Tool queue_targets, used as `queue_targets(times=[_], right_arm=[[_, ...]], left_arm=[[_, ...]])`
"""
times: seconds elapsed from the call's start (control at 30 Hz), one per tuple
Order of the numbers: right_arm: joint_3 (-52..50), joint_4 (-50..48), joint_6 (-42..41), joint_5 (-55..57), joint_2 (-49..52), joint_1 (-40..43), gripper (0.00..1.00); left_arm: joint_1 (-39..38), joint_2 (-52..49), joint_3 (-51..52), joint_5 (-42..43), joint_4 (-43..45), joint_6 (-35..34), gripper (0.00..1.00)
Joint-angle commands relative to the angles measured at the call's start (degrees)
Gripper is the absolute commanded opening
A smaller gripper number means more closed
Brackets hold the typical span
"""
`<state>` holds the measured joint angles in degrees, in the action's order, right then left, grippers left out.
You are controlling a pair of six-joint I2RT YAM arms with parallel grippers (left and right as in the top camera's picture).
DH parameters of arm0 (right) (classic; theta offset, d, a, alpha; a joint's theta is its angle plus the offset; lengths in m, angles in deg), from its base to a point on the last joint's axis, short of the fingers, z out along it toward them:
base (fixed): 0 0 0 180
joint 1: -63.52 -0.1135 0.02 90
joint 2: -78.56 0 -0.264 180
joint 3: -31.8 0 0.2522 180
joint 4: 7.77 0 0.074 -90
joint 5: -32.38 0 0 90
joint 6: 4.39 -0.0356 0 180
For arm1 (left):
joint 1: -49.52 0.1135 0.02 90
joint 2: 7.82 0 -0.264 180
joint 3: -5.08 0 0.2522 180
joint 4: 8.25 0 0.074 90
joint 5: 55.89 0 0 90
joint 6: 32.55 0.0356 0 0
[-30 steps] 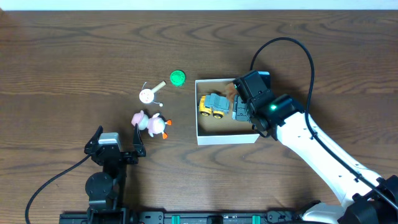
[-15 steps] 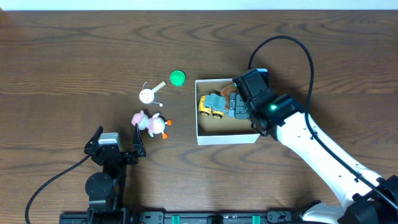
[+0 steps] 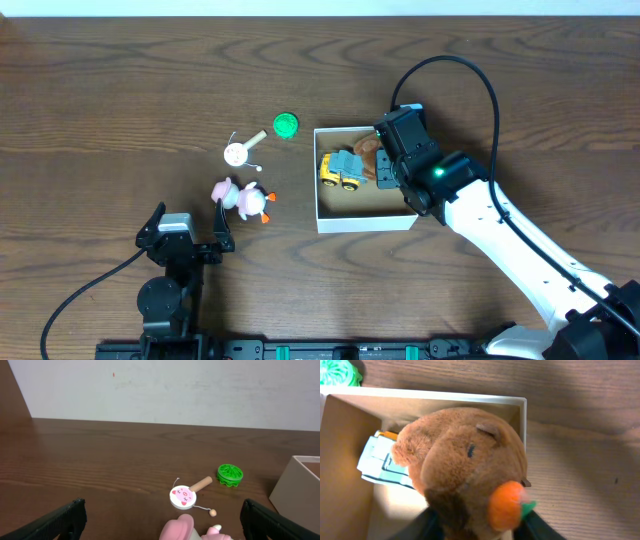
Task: Pack container
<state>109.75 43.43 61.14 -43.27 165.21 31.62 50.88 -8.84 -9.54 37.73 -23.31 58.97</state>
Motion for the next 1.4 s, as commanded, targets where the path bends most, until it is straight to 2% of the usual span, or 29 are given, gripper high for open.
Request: queue_targets(times=[0.0,0.13,0.27,0.47,0.83,1.13,1.37], right_arm=[[0.6,-0.2,1.9,0.6,0.7,-0.4,0.33],[0.6,-0.2,2.5,1.4,0.7,-0.4,0.22],[0.7,-0.3,5.9,4.6,0.2,-0.4,0.17],[0.7,0.9,10.4,5.2,-1.8,-0.4,0.16],[0.8,1.3,10.4,5.2,-6.1,-0.4,0.02],[0.8,5.9,10.6,-0.1,-11.0,-0.4,0.01],[0.7,13.2,17.4,-6.3,-11.2,-0.5,0.03]], left_arm=[[-0.2,0.0,0.6,0.2,-2.4,0.0,0.98],[-0.2,0.0,0.6,0.2,-2.4,0.0,0.98],[-0.2,0.0,0.6,0.2,-2.4,0.0,0.98],[-0.2,0.0,0.6,0.2,-2.4,0.0,0.98],[-0.2,0.0,0.6,0.2,-2.4,0.0,0.98],[-0.2,0.0,0.6,0.2,-2.4,0.0,0.98],[-0.2,0.0,0.6,0.2,-2.4,0.0,0.98]])
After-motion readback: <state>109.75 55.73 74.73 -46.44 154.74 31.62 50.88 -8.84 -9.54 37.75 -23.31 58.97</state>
